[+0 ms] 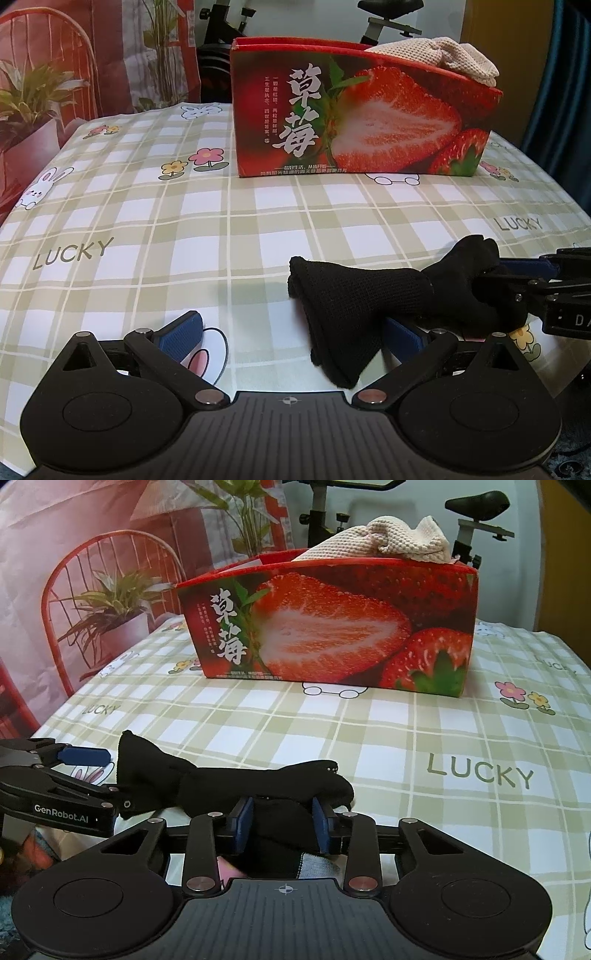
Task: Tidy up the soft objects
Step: 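Close the right gripper on the cuff of the black glove, then lift the black glove with the right gripper over the box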
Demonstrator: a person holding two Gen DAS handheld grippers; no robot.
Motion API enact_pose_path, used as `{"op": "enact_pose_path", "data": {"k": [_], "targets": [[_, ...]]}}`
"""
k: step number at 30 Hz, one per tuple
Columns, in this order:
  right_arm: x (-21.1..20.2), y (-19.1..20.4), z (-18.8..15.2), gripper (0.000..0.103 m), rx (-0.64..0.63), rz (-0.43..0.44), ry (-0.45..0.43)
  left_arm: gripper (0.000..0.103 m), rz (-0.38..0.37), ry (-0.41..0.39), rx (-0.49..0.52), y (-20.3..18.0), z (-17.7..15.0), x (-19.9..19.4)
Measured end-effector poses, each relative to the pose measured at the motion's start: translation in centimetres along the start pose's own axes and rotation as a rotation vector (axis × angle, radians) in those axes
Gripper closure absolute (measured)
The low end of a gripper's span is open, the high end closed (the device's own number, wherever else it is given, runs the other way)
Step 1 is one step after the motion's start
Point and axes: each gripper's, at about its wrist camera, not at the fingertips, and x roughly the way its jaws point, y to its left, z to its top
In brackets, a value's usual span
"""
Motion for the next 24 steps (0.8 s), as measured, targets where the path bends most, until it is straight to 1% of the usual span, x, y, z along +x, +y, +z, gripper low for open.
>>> {"op": "enact_pose_path", "data": {"k": [4,5,7,8,9,11,13,16,18,24], "targets": [[0.0,-0.1,0.0,0.078,0.010,0.017,-0.004,0.001,-0.032,-0.008,-0.047,0.7,0.1,-0.2],[0.0,-0.1,0.0,0.080,0.013,0.021,-0.005,0.003,-0.036,-0.011,-0.060,0.9,0.2,-0.3],[0.2,0.0,0.1,0.083,0.022,0.029,-0.007,0.017,-0.031,-0.026,-0.074,1.1,0.2,-0.5],[0.3,0.1,0.1,0.085,0.025,0.037,-0.007,0.034,-0.031,-0.031,-0.069,1.1,0.4,-0.6],[0.3,0.2,0.2,0.086,0.024,0.048,-0.008,0.054,-0.051,-0.033,-0.062,1.1,0.5,-0.7],[0.3,0.6,0.2,0.087,0.008,0.061,-0.009,0.072,-0.092,-0.024,-0.063,1.0,0.6,-0.7],[0.3,0.8,0.3,0.088,0.000,0.059,-0.012,0.073,-0.090,-0.027,-0.045,0.7,0.5,-0.6],[0.1,0.5,0.3,0.088,0.016,0.060,-0.018,0.079,-0.111,-0.031,-0.066,0.9,0.5,-0.6],[0.0,0.5,0.3,0.089,0.022,0.058,-0.026,0.082,-0.117,-0.038,-0.064,0.9,0.4,-0.9],[-0.8,0.4,0.8,0.090,0.035,0.063,-0.065,0.083,-0.128,-0.057,-0.061,0.9,0.5,-1.5]]}}
